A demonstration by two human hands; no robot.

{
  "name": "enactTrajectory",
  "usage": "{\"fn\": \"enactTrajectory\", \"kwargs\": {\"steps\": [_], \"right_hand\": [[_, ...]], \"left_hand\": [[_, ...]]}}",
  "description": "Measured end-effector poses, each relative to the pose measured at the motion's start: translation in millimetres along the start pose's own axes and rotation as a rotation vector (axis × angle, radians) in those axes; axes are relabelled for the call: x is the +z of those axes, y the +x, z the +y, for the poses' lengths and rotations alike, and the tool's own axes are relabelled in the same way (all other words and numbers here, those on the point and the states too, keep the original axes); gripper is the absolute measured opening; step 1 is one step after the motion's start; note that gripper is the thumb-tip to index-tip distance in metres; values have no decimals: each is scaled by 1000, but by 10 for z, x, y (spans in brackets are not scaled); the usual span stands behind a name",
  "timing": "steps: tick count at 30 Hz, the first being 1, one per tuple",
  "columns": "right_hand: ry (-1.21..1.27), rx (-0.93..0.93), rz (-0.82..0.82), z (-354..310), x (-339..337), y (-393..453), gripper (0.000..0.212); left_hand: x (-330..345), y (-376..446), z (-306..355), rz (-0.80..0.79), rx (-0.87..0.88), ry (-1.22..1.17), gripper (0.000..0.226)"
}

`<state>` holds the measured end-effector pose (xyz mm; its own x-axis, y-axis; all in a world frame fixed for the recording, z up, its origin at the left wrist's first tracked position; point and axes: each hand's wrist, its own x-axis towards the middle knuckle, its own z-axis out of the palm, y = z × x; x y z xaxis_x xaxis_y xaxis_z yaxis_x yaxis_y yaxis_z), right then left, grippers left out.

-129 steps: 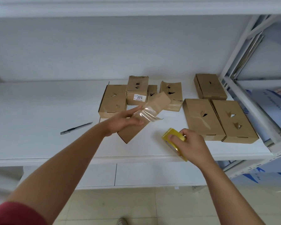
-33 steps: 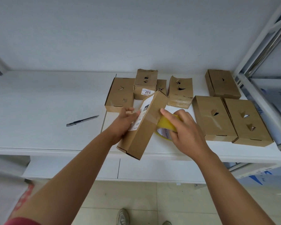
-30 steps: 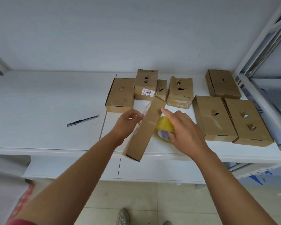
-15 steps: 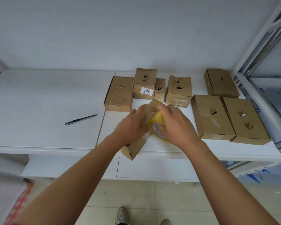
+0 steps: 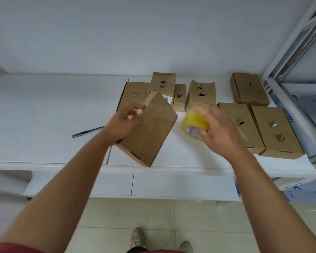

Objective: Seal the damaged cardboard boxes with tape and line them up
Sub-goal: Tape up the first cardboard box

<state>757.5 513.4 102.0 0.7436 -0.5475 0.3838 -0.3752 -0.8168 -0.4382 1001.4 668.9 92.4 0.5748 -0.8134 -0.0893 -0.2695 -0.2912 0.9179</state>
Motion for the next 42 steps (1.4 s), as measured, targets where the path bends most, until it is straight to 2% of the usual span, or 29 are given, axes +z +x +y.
{"fn": "enactTrajectory", "kwargs": {"steps": [3,8,12,15,21,26,30,37,42], "right_hand": [[-190,-65,-164,70,-99,-36,54],[-247,-34,-212,39,-80,-69,58],[-215,-27,-218,2,-39,-109,61],[-210,-44,-217,-55,-67,-134,61],[-254,-124,-146,-124,-247,-146,67],[-231,-91,-203,-93,-174,-156,63],[-186,-82,-210,-37,-76,-190,69],[-154,-106,-39,0,63,-286,90],[101,107,116,25,233,-405,79]], "left_hand": [[-143,11,49,-97,-68,-185,36],[-101,-4,-28,-143,-163,-443,42],[-155,-28,-73,-224,-163,-556,43],[-194,-56,-71,-261,-144,-565,36],[-210,-107,-54,-237,-113,-448,38],[-236,-132,-13,-248,-84,-533,36],[-239,-156,27,-255,-35,-594,29],[-231,-167,5,-276,21,-681,42],[-201,-183,-77,-234,-4,-743,50]]}}
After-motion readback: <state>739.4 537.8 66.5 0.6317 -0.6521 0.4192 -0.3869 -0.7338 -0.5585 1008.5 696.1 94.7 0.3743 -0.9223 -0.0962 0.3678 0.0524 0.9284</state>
